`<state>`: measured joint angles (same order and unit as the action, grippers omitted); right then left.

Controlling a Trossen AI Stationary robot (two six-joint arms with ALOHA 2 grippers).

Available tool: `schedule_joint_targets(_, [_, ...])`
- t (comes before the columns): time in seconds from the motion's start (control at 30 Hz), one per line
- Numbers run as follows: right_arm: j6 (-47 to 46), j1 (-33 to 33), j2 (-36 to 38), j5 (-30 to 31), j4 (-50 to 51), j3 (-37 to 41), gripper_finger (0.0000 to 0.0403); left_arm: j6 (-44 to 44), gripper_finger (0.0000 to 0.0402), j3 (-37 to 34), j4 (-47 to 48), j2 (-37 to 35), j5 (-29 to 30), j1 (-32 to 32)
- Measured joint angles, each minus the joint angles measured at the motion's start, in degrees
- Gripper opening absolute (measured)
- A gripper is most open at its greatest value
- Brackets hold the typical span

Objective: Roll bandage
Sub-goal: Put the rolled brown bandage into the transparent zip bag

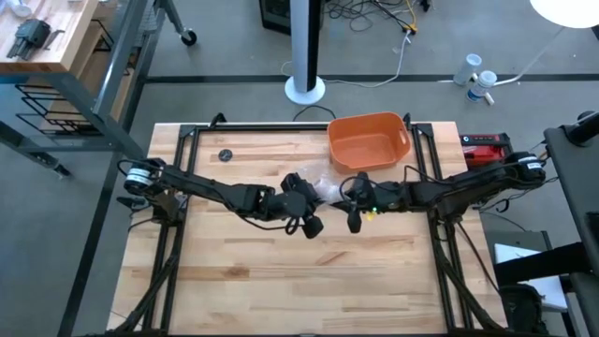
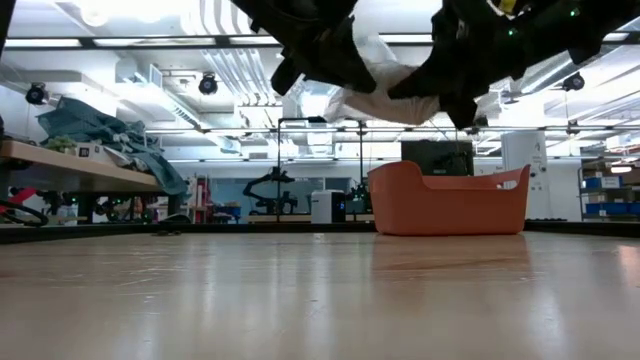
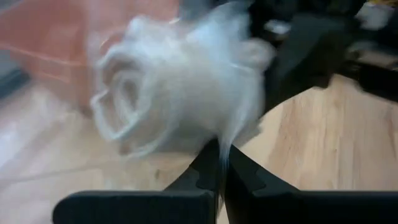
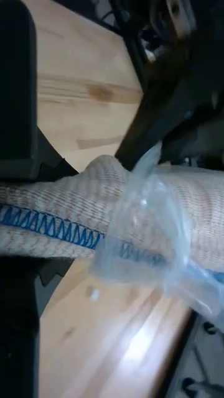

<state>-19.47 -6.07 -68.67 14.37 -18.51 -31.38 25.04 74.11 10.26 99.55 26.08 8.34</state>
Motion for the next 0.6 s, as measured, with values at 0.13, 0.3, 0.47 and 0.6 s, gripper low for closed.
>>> schedule_joint_targets(0.13, [0.82,-0.39,1.13,-0.61,-0.96,0.00,0.0081,0.61,0.0000,-0.26,0.50,0.00,1.16,-0.06])
schedule_joint_targets(0.3, [1.12,-0.38,1.46,-3.17,-3.66,0.04,0.0081,0.96,0.0000,-0.33,-0.67,0.00,1.41,-0.09])
schedule_joint_targets(0.47, [-0.72,-0.09,1.07,-6.17,-4.76,0.04,0.0081,-0.83,0.0000,-0.39,-1.18,0.00,1.38,-0.08])
schedule_joint_targets(0.6, [-3.79,0.96,2.03,-2.92,-4.54,-0.33,0.0081,-1.71,0.0000,-0.39,-3.36,0.00,1.42,-0.22])
